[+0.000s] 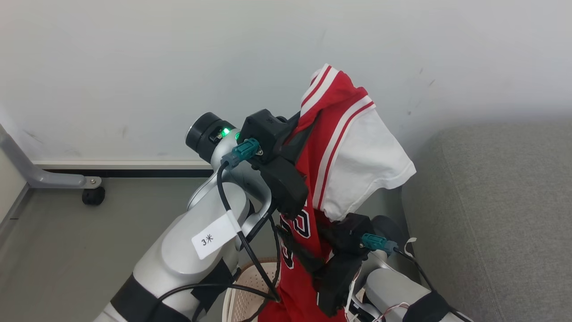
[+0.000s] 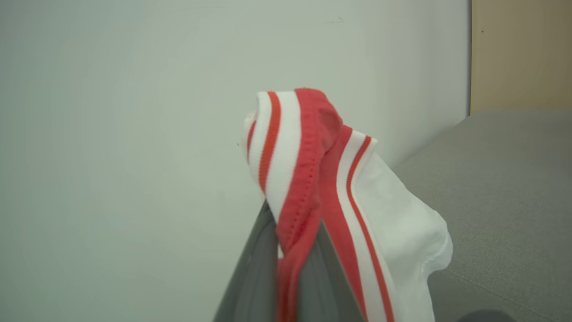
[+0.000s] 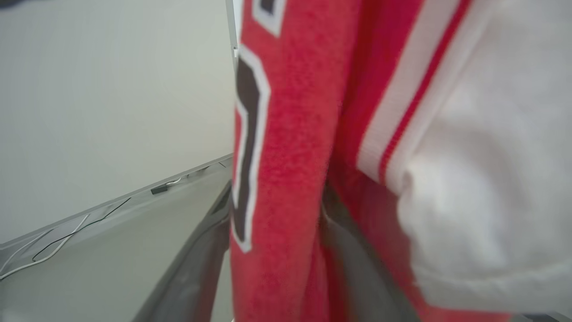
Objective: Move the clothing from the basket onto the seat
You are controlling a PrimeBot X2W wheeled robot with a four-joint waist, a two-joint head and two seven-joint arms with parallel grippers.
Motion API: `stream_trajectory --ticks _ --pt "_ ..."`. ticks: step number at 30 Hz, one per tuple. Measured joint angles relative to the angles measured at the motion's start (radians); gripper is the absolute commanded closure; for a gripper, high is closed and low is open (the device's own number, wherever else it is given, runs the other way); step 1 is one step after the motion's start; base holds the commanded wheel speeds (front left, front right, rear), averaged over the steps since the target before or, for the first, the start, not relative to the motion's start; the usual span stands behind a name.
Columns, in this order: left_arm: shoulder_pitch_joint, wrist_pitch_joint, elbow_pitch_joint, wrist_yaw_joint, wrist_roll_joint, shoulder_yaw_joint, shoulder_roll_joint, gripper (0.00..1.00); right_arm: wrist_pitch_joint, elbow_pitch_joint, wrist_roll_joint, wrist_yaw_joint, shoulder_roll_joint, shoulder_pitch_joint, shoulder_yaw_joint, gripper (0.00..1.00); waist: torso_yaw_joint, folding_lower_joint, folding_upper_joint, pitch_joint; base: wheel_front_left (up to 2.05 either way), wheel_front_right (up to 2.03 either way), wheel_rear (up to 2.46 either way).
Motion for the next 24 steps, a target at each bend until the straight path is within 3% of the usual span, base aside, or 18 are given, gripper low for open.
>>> stream_trajectory --ticks 9,10,11,13,24 --pt "0.017 0.001 0.034 0.026 -0.011 0.06 0.003 0.98 0.0 0.011 0.037 -0.001 0.0 -0.001 -0.015 1.0 -0.018 0.0 0.0 0.009 0.0 0.0 0.0" --pt "0.026 -0.001 0.038 0.029 -0.014 0.067 0.005 0.69 0.0 0.012 0.045 -0.001 0.0 -0.002 -0.024 1.0 -0.023 0.0 0.0 0.01 0.0 0.0 0.0" --pt "0.035 -0.007 0.043 0.03 -0.02 0.074 0.008 0.57 0.0 0.012 0.05 -0.005 0.0 -0.005 -0.032 1.0 -0.027 0.0 0.0 0.011 0.0 0.0 0.0" --pt "0.057 -0.014 0.051 0.036 -0.031 0.091 0.017 0.0 0.0 0.01 0.054 -0.009 0.0 -0.012 -0.046 1.0 -0.037 0.0 0.0 0.012 0.0 0.0 0.0" --pt "0.158 -0.07 0.089 0.044 -0.072 0.126 0.055 0.0 0.0 0.004 0.05 -0.018 -0.017 -0.044 -0.149 1.0 -0.098 0.0 0.0 0.017 0.0 0.0 0.0"
